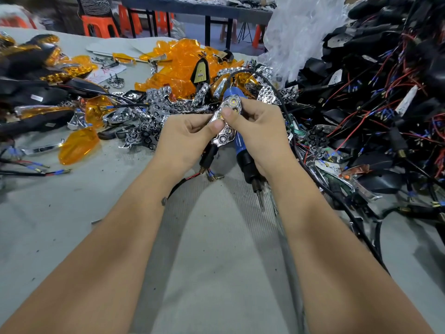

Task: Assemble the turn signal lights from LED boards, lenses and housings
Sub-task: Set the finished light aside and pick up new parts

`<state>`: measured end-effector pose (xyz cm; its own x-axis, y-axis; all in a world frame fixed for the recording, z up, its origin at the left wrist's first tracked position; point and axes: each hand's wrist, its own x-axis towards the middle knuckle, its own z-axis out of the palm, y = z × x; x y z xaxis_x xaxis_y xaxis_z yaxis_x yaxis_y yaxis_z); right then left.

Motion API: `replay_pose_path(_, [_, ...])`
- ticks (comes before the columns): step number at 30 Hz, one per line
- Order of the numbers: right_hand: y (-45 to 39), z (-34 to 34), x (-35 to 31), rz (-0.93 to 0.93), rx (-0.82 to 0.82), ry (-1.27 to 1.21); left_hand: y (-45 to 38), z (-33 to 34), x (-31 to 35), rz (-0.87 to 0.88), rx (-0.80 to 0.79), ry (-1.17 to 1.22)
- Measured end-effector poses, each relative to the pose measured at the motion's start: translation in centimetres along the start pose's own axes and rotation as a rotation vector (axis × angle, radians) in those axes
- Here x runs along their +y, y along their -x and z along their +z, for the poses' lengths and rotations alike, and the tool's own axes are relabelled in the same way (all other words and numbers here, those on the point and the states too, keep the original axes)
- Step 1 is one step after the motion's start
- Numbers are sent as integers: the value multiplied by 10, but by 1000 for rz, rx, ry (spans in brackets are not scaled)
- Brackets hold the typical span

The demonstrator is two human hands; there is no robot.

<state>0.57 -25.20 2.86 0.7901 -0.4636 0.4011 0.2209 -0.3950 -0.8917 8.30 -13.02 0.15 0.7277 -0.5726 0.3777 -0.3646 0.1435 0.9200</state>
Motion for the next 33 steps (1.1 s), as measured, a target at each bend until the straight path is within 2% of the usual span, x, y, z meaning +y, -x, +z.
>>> replay_pose_path(5, [4, 2, -7, 34, 6, 97, 2, -2, 2, -117, 29, 91])
replay_pose_path(10, [1, 4, -6, 134, 20, 127, 2, -1, 3, -202, 142, 39])
replay_pose_path(14, [6, 21, -6, -34, -10, 535, -4, -12, -1, -282, 195, 32])
replay_pose_path(17, [12, 35, 0, -126, -86, 756, -10, -26, -3, -338, 217, -162])
replay_pose_path(22, [18, 47, 7, -148, -260, 924, -10, -40, -4, -291, 205, -510])
replay_pose_path(27, [20, 46, 7, -149, -281, 976, -9, -36, -1, -236, 225, -760])
replay_pose_path(30, [22, 46, 7, -179, -279, 1010, -4, -41, 4, -194, 263, -747])
replay_pose_path(33, [23, 45, 6, -194, -266, 1009, 2, -61, 10, -154, 371, -637])
